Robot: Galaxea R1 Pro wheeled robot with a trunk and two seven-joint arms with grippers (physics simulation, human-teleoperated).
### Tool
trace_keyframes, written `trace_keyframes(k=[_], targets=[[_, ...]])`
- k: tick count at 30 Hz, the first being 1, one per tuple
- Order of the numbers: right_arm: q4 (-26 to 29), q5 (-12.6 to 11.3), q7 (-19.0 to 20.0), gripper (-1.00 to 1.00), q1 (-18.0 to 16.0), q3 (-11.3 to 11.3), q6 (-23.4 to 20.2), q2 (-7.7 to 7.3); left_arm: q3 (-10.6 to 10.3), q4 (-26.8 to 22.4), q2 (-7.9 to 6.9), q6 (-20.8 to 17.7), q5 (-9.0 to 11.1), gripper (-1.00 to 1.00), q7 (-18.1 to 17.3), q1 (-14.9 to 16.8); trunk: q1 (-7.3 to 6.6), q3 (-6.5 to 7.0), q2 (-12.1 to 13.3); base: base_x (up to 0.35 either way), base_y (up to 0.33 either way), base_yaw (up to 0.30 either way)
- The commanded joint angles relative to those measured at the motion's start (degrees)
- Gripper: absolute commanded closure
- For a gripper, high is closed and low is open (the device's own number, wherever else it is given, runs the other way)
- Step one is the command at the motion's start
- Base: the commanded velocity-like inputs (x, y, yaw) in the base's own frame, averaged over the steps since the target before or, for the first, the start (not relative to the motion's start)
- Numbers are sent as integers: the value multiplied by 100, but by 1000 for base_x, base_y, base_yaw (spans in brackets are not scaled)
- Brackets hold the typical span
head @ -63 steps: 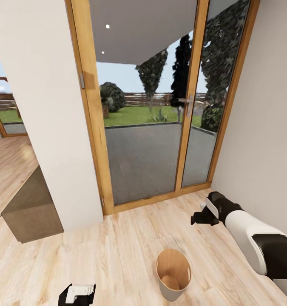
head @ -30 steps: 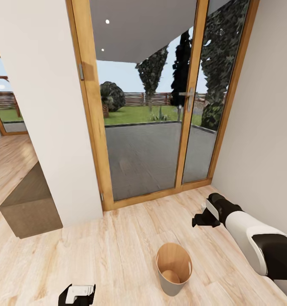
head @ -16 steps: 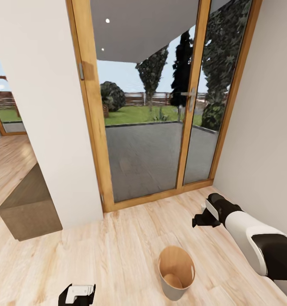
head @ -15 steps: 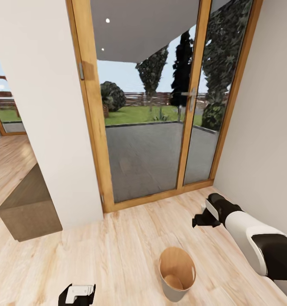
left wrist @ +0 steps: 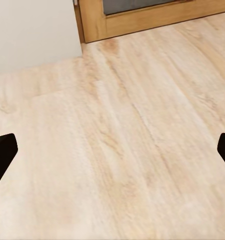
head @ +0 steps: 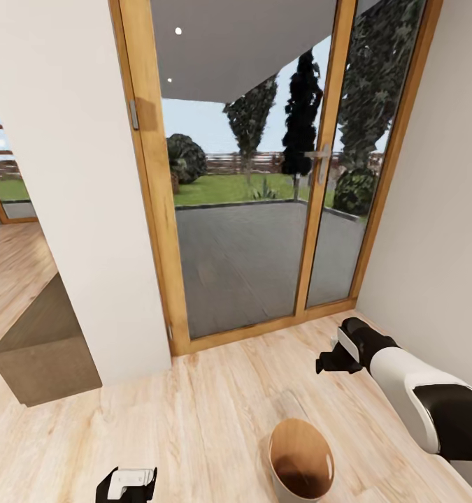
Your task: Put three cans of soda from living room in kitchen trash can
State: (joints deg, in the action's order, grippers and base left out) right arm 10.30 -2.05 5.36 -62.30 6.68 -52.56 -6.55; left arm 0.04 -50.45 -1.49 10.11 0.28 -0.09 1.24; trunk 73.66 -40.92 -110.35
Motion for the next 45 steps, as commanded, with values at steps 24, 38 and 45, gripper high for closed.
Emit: trace_keyframes(k=[24,38,45], targets=[[15,12,13,-100,24,0,0,-30,5,0,0,-9,-36,-100,18,7,417,-341,-762,4,2,0],[16,12,17,-100,33,3,171,-44,3,0,0,-9,-55,-100,18,7,725,-592,-1323,0,0,0],[16,12,24,-100,33,8,176,-144,3,0,0,-9,-63,-100,18,7,879,-718,-1604,0,0,0]])
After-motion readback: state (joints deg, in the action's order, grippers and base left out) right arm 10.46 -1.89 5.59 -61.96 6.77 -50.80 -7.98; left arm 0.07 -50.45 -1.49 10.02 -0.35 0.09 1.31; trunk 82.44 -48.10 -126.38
